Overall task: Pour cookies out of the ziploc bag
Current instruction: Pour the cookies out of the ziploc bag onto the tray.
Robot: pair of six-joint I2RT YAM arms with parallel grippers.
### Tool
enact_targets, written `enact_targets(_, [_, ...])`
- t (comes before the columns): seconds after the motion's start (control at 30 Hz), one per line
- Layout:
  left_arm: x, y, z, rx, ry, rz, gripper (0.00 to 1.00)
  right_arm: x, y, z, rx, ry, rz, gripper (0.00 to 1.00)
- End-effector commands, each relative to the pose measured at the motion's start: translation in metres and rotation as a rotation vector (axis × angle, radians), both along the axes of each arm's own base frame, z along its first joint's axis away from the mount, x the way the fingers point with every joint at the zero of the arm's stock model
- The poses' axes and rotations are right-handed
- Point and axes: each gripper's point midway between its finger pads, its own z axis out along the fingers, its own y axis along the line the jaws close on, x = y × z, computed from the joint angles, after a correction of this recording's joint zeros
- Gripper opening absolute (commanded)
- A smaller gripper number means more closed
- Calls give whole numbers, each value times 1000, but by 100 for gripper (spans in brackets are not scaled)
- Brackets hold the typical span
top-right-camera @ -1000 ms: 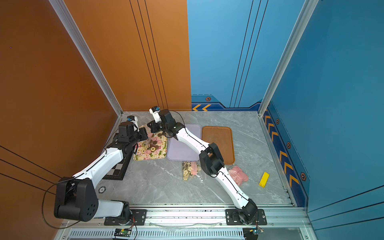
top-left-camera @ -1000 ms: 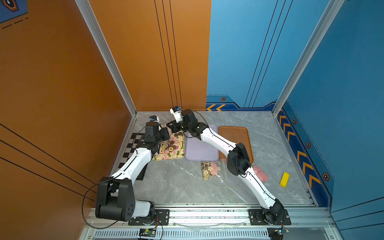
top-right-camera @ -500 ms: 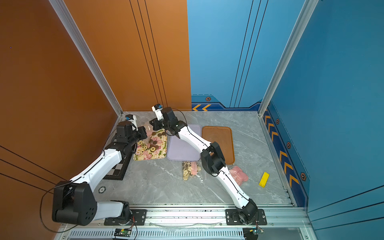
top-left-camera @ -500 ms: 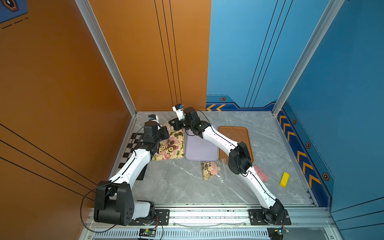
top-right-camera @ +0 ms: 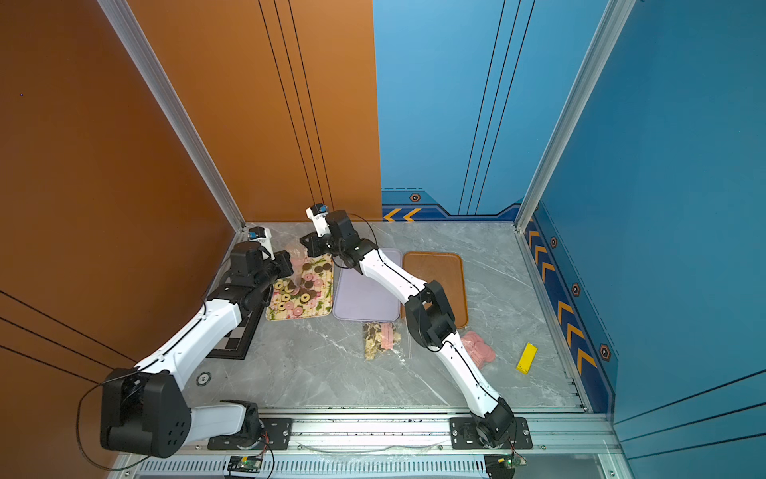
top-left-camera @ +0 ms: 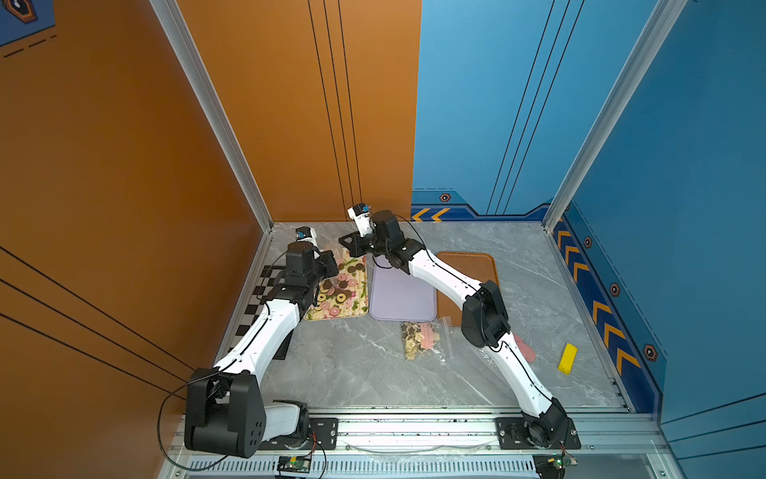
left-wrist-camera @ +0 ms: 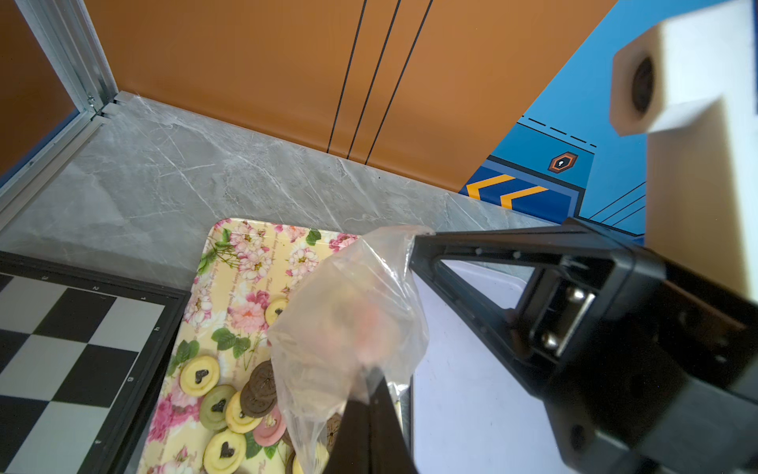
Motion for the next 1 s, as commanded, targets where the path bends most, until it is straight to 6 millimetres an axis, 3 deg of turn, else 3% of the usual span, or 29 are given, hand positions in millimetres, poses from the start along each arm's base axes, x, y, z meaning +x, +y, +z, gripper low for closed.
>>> enact_targets(0.0, [-6,2,4,34,-9,5,0,0,-8,31,55,-25,-4,0])
enact_targets(0.13, [-7,-2,5,23,-13,-16,0,-2,-11,24,36,-6,3,3])
enact_targets(0.23, [-10,-5,7,8,-18,-27,0,-9,-16,24,31,16,6,47])
enact_targets(0.27, [-12,-7,8,3,-16,-31,0,4,-35,25,35,18,-29,55])
enact_targets(0.3, [-15,-8,9,-2,-12,-37,0,4,-42,27,42,20,-39,60])
enact_targets(0.5, [-43,-18,11,2,6,-56,0,-15,-93,52,114,30,-79,72])
enact_targets(0.6, [-65,-23,13,27,30,-59,0,-36,-126,50,118,67,-103,73])
enact_targets(0.8, [-118,-31,-7,109,168,-82,0,-85,-195,12,56,198,-150,77])
enact_targets(0.97, [-161,-36,-21,166,238,-97,0,-133,-238,-15,-40,241,-176,80])
